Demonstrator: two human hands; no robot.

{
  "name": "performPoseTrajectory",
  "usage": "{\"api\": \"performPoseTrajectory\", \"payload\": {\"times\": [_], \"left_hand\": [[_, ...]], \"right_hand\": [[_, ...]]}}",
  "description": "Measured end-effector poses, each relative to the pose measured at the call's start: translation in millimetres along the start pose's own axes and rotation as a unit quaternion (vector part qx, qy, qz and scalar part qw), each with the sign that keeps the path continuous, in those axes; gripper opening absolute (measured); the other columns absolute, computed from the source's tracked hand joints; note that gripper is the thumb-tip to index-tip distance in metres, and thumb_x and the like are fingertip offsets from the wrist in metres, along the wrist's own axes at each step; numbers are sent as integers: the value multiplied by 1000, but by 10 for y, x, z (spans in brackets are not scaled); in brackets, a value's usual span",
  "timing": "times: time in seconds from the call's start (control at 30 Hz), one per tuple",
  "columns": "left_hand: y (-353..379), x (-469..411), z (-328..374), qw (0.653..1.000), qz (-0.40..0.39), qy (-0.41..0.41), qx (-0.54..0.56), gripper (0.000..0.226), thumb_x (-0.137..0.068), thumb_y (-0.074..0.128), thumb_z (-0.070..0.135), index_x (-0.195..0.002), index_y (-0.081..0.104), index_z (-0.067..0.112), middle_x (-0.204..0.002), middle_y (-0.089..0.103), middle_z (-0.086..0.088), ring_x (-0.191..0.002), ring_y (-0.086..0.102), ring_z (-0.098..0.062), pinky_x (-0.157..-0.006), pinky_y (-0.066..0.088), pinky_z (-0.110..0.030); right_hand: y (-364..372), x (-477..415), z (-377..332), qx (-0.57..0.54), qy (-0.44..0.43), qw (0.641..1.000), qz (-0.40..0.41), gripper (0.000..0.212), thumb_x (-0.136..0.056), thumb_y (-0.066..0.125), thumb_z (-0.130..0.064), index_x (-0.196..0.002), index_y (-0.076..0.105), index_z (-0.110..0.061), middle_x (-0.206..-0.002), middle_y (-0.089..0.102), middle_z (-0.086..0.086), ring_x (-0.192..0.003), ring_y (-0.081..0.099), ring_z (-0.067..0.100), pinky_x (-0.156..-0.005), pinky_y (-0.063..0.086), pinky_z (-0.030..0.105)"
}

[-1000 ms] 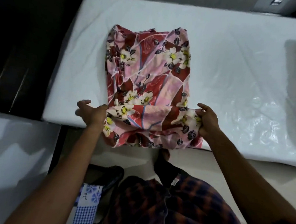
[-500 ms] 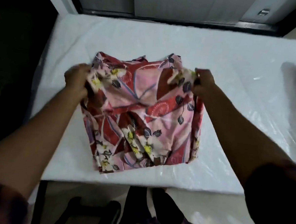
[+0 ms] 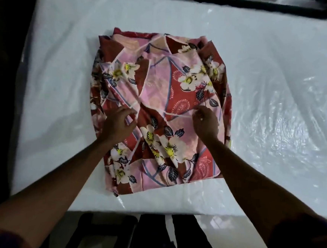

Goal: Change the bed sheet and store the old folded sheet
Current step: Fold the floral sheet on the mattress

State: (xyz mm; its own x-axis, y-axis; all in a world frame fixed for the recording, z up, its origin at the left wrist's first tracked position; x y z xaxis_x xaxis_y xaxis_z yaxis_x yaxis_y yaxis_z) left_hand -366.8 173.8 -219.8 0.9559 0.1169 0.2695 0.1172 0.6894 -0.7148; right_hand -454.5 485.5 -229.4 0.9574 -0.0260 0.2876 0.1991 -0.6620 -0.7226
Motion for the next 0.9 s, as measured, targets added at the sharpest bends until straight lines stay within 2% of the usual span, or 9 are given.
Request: {"api": "performPoseTrajectory", "payload": {"times": [0.1,0.17,0.3,0.43,0.53,0.6,0.73,0.83,0.9], "left_hand": [[106,-91,21,993,10,47,-109,54,-81,76,36,-128,65,13,-130,62,-11,-123,54,-30,-94,49,-43],[277,-69,-59,988,-32,43,-144,65,-82,66,49,-136,57,14,-140,55,-13,-132,47,-32,-98,49,-47],[553,288,-374,968,-103,8,-231,79,-80,61,59,-145,43,18,-154,37,-16,-143,31,-39,-106,39,-58],[570,829,-190,974,-34,64,-216,72,-82,64,55,-138,52,12,-146,46,-18,-139,38,-37,-111,34,-51],[842,1263,-17,968,-48,109,-221,69,-83,65,52,-138,55,12,-150,45,-18,-142,37,-38,-115,30,-54],[1031,1507,22,965,-71,93,-235,70,-81,63,52,-140,55,14,-152,44,-17,-142,37,-37,-114,31,-54],[1241,1828,81,962,-79,55,-257,98,-70,68,61,-152,40,16,-156,36,-19,-144,31,-41,-113,29,-58],[1392,1891,-50,949,-118,20,-291,115,-65,78,60,-159,23,24,-163,21,-20,-150,16,-42,-115,23,-65],[1433,1887,-220,940,-131,-27,-314,121,-64,83,53,-160,14,26,-163,18,-19,-149,17,-42,-113,28,-64]], "right_hand": [[156,-151,-139,91,-78,992,-33,36,-88,69,-27,-123,63,-20,-122,61,7,-112,55,24,-95,46,37],[230,-220,-71,149,-103,981,-61,46,-88,65,-42,-129,57,-23,-133,55,6,-123,50,27,-102,42,41],[43,-68,412,208,-47,975,-63,58,-91,43,-57,-136,49,-22,-146,45,10,-134,42,33,-107,40,51],[-215,493,653,259,-123,957,-39,50,-92,58,-43,-136,52,-21,-146,47,11,-133,44,34,-103,43,50],[-19,1083,670,277,-235,925,-111,59,-85,63,-37,-140,50,-19,-149,45,11,-139,39,33,-107,39,53],[105,1423,764,282,-278,904,-160,66,-80,64,-34,-142,49,-19,-156,39,10,-145,32,32,-114,33,54],[84,1662,1097,322,-252,893,-186,105,-54,65,-9,-153,36,-24,-166,19,8,-154,13,31,-118,22,59],[16,1579,1141,321,-235,904,-157,108,-51,64,-3,-152,30,-26,-166,19,11,-153,15,33,-117,23,59],[54,1499,1104,329,-234,901,-158,110,-55,67,-4,-154,25,-28,-166,17,11,-153,15,34,-117,24,60]]}}
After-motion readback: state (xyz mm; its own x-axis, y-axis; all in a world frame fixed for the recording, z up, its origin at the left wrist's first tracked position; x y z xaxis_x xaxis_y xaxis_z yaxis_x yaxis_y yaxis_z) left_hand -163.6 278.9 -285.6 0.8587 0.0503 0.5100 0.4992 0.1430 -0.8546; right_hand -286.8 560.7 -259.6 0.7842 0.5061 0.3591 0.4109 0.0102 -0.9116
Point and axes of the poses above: each hand's wrist, its own x-axis away from the middle knuckle, its own y-axis out of the palm, z = x × y, the point moved 9 cm from there along -x, towards the middle knuckle
